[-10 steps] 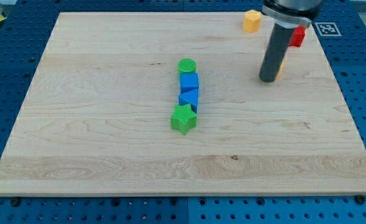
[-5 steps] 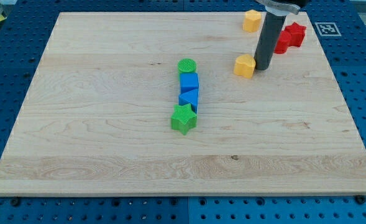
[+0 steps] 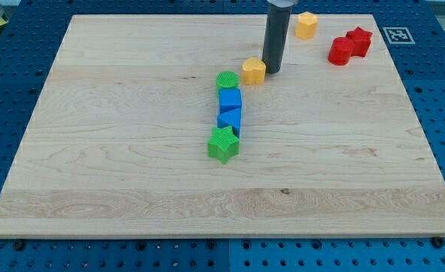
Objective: Slide the yellow heart to the top right of the green circle
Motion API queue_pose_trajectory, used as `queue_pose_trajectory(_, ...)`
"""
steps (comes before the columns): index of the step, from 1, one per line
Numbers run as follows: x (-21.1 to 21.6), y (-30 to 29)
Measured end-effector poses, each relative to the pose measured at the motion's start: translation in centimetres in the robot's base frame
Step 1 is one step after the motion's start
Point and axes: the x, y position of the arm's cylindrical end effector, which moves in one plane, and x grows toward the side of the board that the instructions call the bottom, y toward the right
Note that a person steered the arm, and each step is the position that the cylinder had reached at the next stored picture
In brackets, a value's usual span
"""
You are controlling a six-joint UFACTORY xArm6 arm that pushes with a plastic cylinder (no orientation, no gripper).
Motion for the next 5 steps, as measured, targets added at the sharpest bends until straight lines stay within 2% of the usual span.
queue_pose_trajectory(1,0.0,5.0)
queue_pose_trajectory(2,-1.1,5.6)
queue_pose_trajectory(3,-1.5,3.2)
queue_pose_trajectory(4,-0.6,6.2)
queue_pose_trajectory(5,3.5,7.9)
